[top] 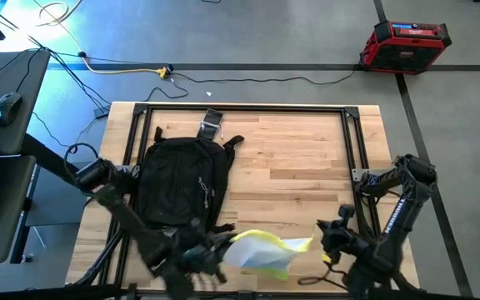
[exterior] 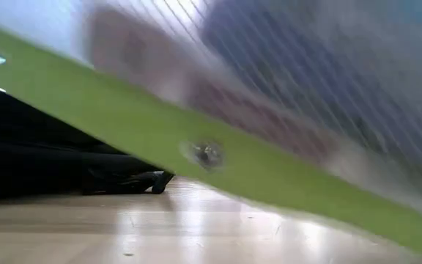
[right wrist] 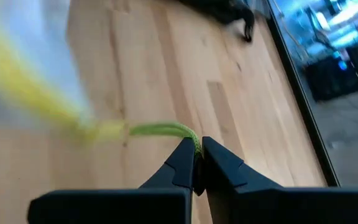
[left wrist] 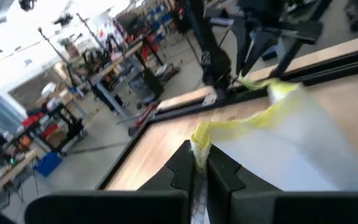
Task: Unpack backpack
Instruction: Close the green zip bag
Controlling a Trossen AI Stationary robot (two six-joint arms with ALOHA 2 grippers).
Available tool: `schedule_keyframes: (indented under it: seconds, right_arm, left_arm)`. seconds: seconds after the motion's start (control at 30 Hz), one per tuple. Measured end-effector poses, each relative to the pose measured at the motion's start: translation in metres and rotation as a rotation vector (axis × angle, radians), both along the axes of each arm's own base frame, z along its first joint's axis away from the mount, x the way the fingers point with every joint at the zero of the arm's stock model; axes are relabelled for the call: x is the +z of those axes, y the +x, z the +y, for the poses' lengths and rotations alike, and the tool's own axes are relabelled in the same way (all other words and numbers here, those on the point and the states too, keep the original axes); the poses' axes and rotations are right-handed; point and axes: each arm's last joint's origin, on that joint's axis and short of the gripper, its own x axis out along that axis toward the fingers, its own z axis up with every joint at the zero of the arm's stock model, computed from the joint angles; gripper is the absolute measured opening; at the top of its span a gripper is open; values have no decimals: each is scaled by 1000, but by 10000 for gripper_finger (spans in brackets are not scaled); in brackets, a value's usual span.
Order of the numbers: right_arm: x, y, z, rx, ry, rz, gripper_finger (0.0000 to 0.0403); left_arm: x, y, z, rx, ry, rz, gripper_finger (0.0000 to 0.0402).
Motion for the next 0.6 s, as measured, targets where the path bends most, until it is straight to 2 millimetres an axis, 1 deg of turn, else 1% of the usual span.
schedule_keyframes:
  seconds: [0.17,0.33,0.47,0.6]
  right_arm:
    - [-2,15,-12,-33,-18,83,0]
    - [6,31,-33,-42,-35,147,0]
    - [15,41,-52,-67,-26,165,0]
    - [24,45,-68,-74,-12,189,0]
  left_arm:
    - [-9,25,32,90,-43,-11,0]
    - [-15,47,67,179,-102,-38,0]
    - [-17,67,96,142,-192,-14,0]
    - [-24,85,126,128,-288,-2,1]
